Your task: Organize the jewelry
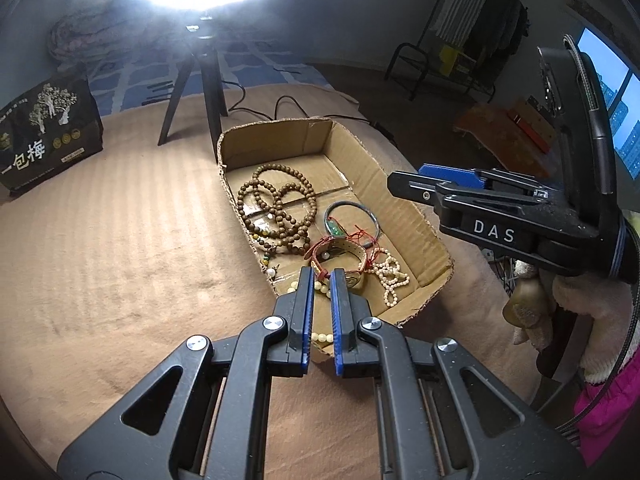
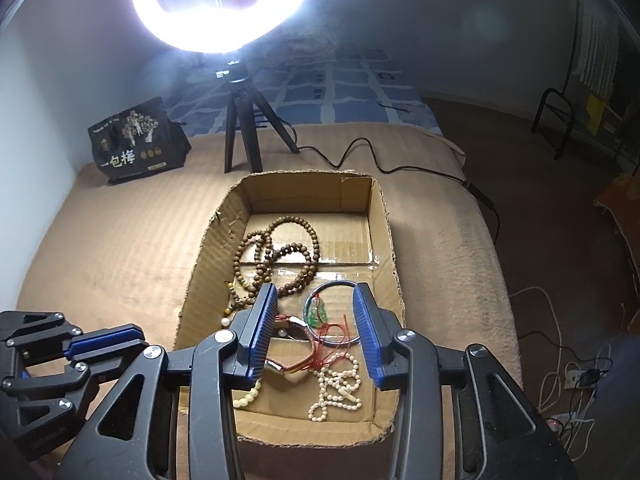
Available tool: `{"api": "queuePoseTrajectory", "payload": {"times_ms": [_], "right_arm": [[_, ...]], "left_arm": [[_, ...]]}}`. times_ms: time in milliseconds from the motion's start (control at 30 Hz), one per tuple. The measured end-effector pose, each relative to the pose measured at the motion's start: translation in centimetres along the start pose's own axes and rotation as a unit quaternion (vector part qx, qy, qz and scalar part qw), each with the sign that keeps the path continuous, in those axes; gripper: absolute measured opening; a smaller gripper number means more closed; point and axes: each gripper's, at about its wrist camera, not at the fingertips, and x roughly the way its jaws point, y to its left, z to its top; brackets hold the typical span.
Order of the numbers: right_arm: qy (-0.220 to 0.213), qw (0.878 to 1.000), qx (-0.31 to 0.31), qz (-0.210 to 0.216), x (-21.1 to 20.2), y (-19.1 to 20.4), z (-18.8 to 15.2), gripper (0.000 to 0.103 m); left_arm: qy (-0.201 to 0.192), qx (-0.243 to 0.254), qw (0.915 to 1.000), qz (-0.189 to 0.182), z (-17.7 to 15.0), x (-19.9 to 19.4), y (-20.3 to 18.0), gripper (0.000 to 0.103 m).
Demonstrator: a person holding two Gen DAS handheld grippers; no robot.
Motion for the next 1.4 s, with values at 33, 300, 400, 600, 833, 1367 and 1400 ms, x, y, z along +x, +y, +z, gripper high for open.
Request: {"api": "queuePoseTrajectory", "payload": {"times_ms": [33, 300, 400, 600, 833, 1367, 1400], "right_arm": [[-0.002, 1.000, -0.001, 0.000, -0.3, 0.2, 0.0, 0.038], [-0.023, 1.000, -0.007, 0.001, -3.8, 2.1, -0.1, 0.038], [-0.037, 0.999, -0.016, -0.003, -5.6, 3.2, -0.1, 0.038], [-0.057, 0.998, -0.016, -0.008, -8.6, 4.7, -0.6, 0.040], [-0.093, 0.995, -0.016, -0.013, -12.1, 6.5, -1.3, 0.058], [-0.129, 0.990, -0.003, -0.064, -13.5, 7.2, -2.9, 0.080], [-0.132, 0.989, 0.000, -0.066, -13.7, 7.1, -3.0, 0.080]], "left_arm": [[-0.002, 0.000, 1.0000, 0.000, -0.1, -0.4, 0.0, 0.006], [-0.029, 0.005, 0.9995, 0.006, -0.7, -4.3, -0.1, 0.006], [-0.041, 0.007, 0.9991, 0.010, -0.9, -6.0, -0.2, 0.006], [-0.069, 0.015, 0.9971, 0.027, -1.5, -9.7, -0.1, 0.006], [-0.115, 0.028, 0.9918, 0.049, -2.9, -13.7, -0.5, 0.065], [-0.151, 0.059, 0.9825, 0.091, -5.0, -15.9, -0.5, 0.082], [-0.154, 0.063, 0.9814, 0.096, -5.0, -16.1, -0.6, 0.082]]}}
